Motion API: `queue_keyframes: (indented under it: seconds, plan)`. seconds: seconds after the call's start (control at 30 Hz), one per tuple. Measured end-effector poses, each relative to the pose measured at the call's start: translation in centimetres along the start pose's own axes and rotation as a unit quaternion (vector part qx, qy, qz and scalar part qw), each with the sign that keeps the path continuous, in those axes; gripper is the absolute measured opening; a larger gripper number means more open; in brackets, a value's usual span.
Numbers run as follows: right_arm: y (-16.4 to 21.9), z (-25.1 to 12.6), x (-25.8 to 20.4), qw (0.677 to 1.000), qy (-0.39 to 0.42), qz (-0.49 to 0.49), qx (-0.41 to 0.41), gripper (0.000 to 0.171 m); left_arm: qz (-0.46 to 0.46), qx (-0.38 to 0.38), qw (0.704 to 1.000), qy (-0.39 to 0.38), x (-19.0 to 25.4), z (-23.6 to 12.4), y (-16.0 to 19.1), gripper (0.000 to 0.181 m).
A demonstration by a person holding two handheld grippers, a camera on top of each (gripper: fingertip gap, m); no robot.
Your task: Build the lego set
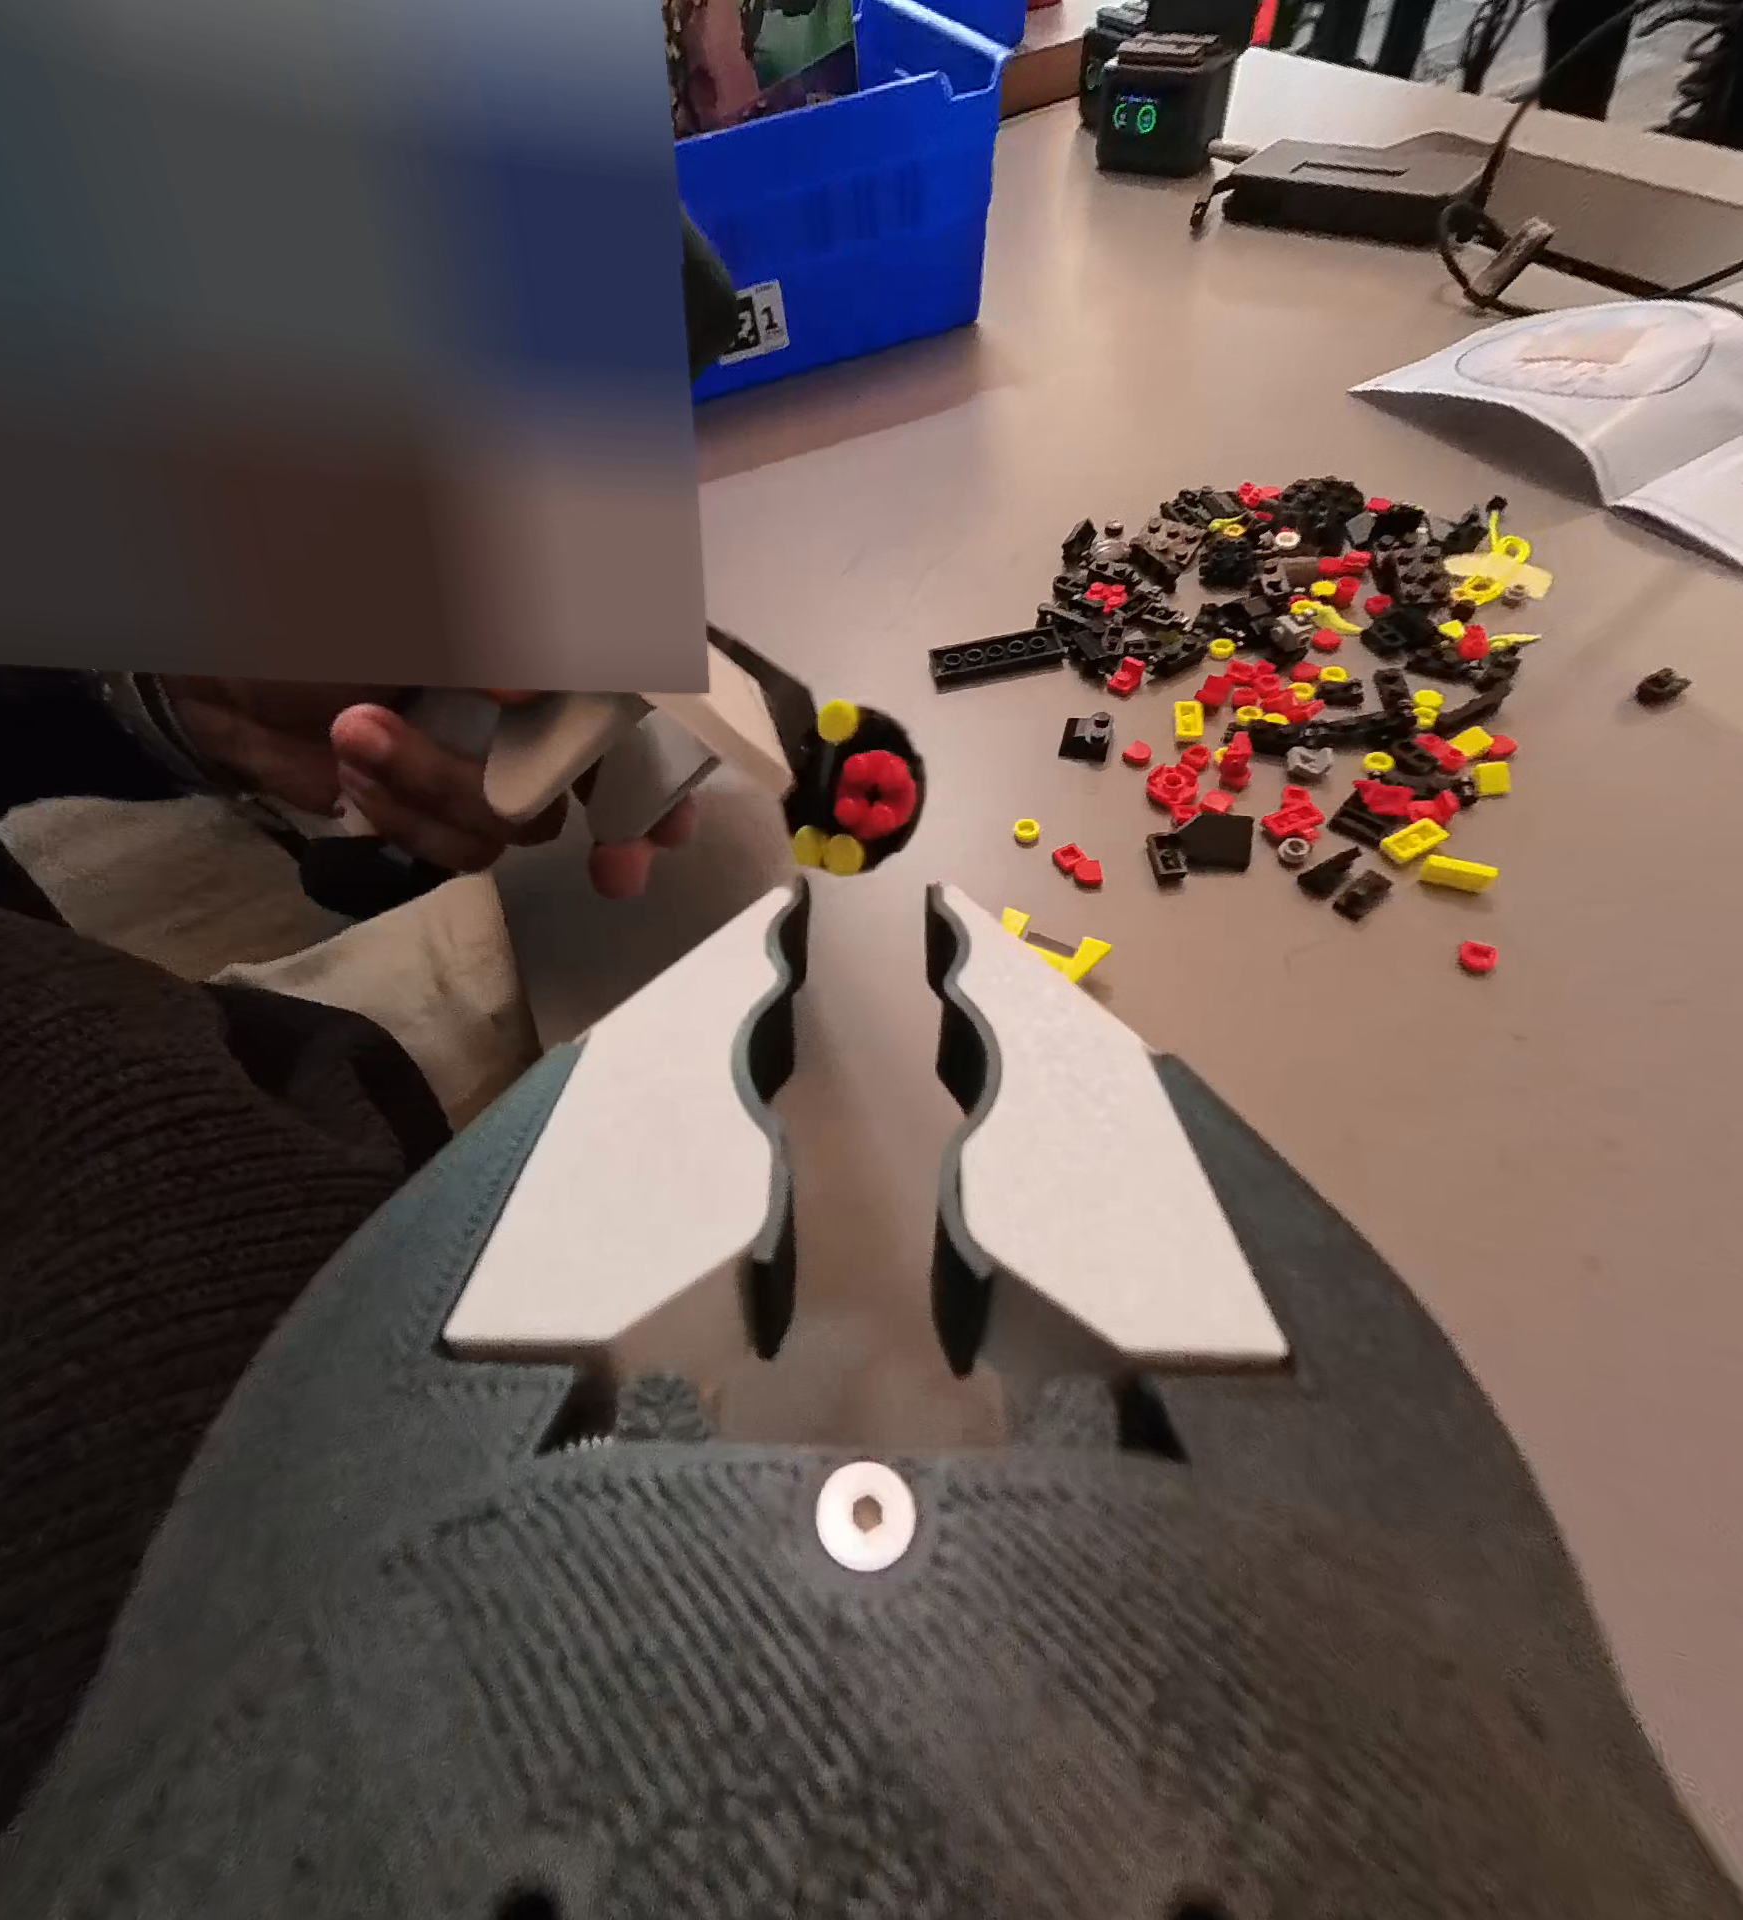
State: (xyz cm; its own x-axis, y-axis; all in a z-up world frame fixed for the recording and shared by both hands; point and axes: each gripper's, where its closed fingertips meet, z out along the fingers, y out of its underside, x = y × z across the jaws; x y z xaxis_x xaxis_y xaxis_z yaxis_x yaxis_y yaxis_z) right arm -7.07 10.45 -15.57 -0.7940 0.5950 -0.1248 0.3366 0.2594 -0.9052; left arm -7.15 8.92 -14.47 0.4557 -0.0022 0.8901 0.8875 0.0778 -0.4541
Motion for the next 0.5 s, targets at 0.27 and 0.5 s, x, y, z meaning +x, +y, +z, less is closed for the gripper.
queue_keyframes:
  seconds: [0.27,0.5]
  plan:
    - [-1.0,-0.3,0.0,0.997,-0.029,0.055,0.034,0.03,-0.003,-0.027,1.0,0.002,0.0,0.4,1.0,0.0]
    - [-0.8,-0.1,-0.7,0.993,-0.068,0.087,0.032,0.025,0.08,-0.08,0.993,-0.032,-0.1,0.8,2.5,0.0]
